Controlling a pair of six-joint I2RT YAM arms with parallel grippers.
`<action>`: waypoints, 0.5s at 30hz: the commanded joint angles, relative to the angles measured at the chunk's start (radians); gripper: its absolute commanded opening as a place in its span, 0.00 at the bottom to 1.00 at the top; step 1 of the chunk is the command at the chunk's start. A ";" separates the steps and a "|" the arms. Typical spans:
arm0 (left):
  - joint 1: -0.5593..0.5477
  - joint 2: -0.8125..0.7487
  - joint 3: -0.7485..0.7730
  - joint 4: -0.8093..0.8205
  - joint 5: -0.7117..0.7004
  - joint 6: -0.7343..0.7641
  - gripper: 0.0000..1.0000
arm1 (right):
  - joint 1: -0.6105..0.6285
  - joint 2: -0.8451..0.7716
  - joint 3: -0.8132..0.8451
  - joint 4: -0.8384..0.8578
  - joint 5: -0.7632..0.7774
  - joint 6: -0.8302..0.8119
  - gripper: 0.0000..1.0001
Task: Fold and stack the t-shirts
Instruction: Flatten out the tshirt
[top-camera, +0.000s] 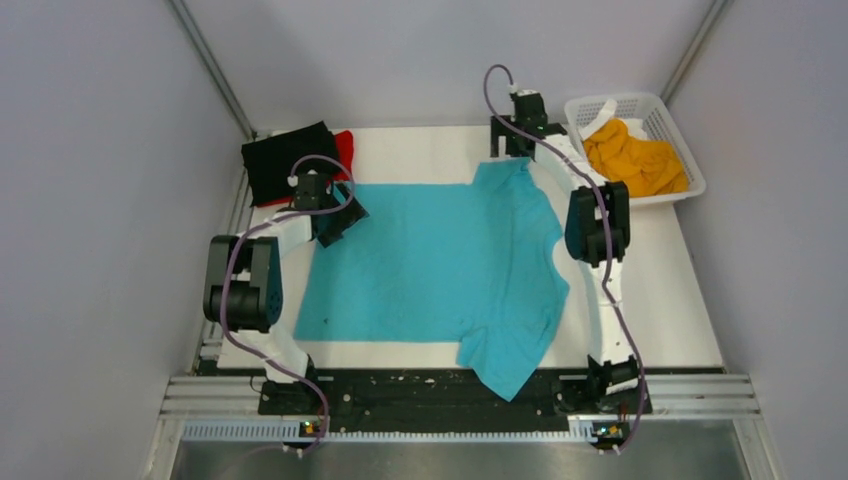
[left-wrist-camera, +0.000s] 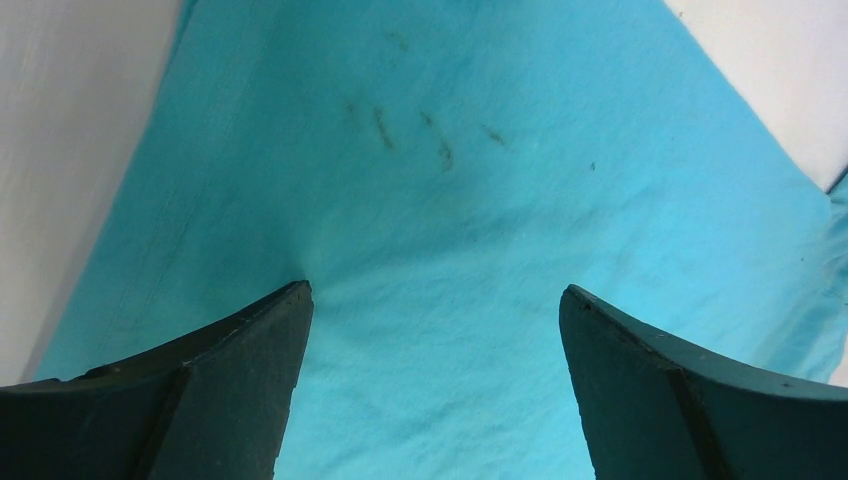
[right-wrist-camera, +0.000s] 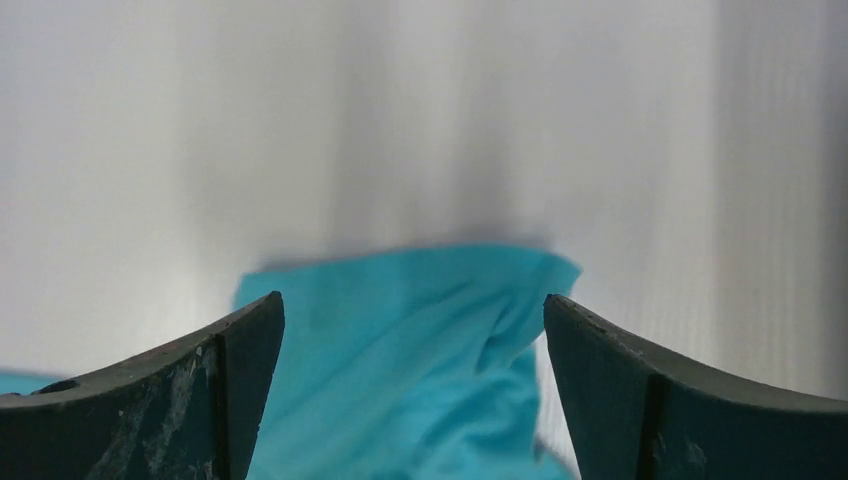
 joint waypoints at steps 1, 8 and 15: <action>0.004 -0.096 0.023 -0.085 0.004 0.010 0.98 | 0.102 -0.259 -0.116 0.017 0.059 -0.062 0.99; -0.037 -0.168 -0.022 -0.122 0.013 0.026 0.98 | 0.193 -0.599 -0.679 0.191 0.101 0.062 0.99; -0.073 -0.204 -0.126 -0.098 0.002 0.023 0.98 | 0.197 -0.905 -1.253 0.437 0.049 0.259 0.99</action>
